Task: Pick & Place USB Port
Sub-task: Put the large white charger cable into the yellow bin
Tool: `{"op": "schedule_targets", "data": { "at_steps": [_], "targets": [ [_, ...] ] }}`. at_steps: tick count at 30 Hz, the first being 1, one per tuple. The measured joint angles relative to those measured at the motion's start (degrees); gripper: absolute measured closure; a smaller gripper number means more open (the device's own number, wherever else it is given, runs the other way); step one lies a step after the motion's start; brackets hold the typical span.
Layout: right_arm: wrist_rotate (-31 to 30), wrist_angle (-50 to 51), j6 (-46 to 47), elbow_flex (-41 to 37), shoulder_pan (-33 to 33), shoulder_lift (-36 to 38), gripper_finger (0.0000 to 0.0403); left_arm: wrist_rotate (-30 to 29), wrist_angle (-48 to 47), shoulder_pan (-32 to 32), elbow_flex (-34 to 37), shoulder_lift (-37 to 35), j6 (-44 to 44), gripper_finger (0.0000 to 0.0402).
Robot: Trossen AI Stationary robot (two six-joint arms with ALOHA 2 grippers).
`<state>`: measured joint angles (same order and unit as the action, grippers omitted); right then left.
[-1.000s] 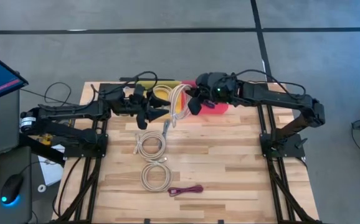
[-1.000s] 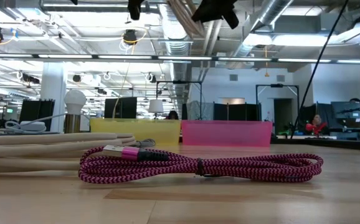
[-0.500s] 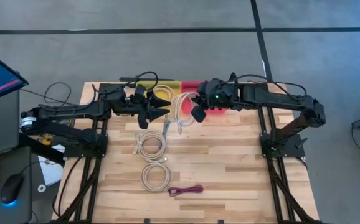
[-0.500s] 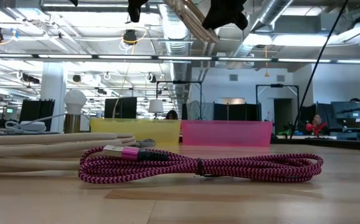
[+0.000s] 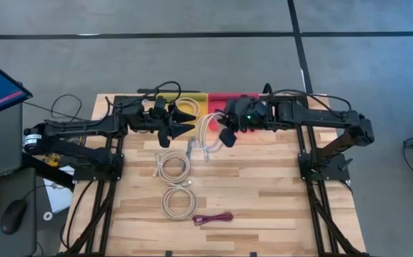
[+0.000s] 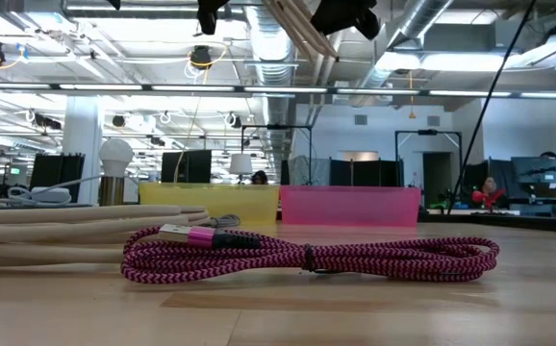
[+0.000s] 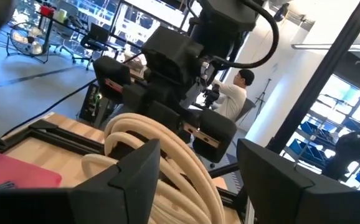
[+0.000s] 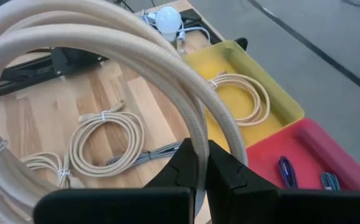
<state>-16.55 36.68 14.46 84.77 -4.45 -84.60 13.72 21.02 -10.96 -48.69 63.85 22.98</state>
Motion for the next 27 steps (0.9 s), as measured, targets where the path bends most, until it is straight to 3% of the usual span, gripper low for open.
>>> {"op": "schedule_targets", "data": {
  "at_steps": [11,27],
  "targets": [
    [-1.7,0.4,-4.5,6.9,-0.3,0.0,0.0402,0.1,0.2,0.0,0.0,-0.1,0.0,0.0187],
    [1.5,-2.8,-4.5,6.3,-1.7,-3.3,0.0402,0.1,0.1,0.0,0.0,-0.1,0.0,0.0186]
  ]
}}
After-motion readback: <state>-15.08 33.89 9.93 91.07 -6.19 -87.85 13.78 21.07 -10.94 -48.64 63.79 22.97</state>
